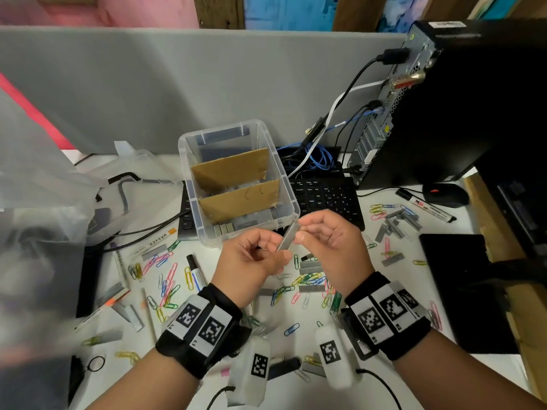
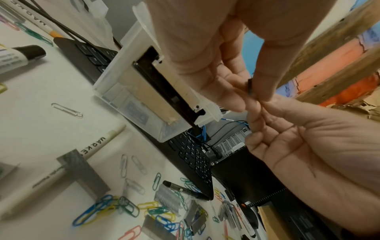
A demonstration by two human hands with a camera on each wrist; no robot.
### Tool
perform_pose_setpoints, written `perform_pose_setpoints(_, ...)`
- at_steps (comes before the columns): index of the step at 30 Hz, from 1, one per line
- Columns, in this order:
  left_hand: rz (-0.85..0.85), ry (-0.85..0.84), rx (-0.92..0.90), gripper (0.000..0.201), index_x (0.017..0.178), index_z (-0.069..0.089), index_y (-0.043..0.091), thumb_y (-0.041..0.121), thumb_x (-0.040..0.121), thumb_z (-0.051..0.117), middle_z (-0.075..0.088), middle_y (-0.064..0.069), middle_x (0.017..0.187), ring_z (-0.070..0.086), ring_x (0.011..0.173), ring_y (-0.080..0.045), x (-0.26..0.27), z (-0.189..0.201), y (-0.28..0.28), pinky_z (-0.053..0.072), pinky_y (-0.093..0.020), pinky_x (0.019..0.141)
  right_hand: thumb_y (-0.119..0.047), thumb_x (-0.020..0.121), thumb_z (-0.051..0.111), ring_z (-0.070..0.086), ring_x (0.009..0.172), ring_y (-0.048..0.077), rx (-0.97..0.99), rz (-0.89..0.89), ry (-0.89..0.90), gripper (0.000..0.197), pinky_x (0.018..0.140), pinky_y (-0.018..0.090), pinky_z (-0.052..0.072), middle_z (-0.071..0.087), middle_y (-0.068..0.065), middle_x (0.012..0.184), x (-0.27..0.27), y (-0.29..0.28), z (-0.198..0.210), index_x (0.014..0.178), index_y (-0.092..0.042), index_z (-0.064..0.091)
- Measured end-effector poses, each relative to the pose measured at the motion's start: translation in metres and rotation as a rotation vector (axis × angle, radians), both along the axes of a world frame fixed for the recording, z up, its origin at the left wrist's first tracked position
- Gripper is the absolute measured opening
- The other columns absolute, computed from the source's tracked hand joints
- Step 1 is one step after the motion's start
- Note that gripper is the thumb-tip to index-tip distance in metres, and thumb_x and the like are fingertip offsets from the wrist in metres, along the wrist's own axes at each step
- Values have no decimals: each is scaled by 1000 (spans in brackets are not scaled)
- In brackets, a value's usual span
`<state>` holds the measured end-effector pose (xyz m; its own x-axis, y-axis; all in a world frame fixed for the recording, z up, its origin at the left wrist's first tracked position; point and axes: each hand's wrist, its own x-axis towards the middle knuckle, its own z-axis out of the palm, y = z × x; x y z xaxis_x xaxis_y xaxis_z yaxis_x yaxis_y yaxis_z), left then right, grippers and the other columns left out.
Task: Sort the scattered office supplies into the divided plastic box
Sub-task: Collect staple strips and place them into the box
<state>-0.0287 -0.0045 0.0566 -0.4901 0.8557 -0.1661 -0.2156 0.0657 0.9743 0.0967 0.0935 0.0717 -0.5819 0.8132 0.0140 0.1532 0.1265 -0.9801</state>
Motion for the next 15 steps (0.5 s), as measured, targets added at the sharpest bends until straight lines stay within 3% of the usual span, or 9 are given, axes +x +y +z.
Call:
perform_pose_setpoints(2,-7,-7,-39,17,77,62,10,-4,76,72,60,-3,65,62,58,-19,1,-1,0,53,-24,53,1,83,65,69,82,14,24,55,-36,19,79,31,56,71,4,85,-2,2,0,97,-10,65)
perform_pose_setpoints(4,-2,-25,-76,17,76,59,9,-2,78,72,60,0,62,63,57,-16,-1,-2,0,52,-24,52,0,81,65,66,84,8,114,148,-118,26,73,21,50,70,-2,89,-2,3,0,102,-15,62)
perform_pose_setpoints(7,12,-44,-99,19,74,56,9,0,79,71,56,2,58,59,57,-18,-5,-3,0,50,-27,56,-15,73,74,58,90,5,290,292,-286,46,73,10,41,62,-10,98,-2,1,3,115,-18,54)
perform_pose_setpoints(9,23,-57,-102,24,68,53,11,-1,80,70,52,2,53,53,59,-23,-6,-3,1,46,-32,59,-30,68,79,52,93,5,373,352,-400,61,78,14,41,56,-10,104,-6,-1,4,121,-21,49)
perform_pose_setpoints(10,27,-56,-106,26,65,53,12,-1,79,71,51,2,52,52,61,-24,-7,-3,1,45,-33,60,-36,67,78,51,95,7,444,359,-447,63,81,22,43,55,-11,106,-8,-3,5,121,-22,48)
perform_pose_setpoints(12,27,-31,-119,30,61,53,14,-1,78,72,48,1,51,48,58,-23,-7,-3,1,41,-31,56,-45,66,67,52,96,11,605,339,-489,56,80,34,45,54,-11,103,-15,-6,5,113,-22,50)
perform_pose_setpoints(15,20,-1,-130,32,61,50,13,-1,79,71,44,5,50,40,49,-16,-7,-2,0,37,-27,53,-50,64,51,53,88,16,708,313,-504,47,73,37,46,54,-10,93,-23,-8,8,100,-20,53)
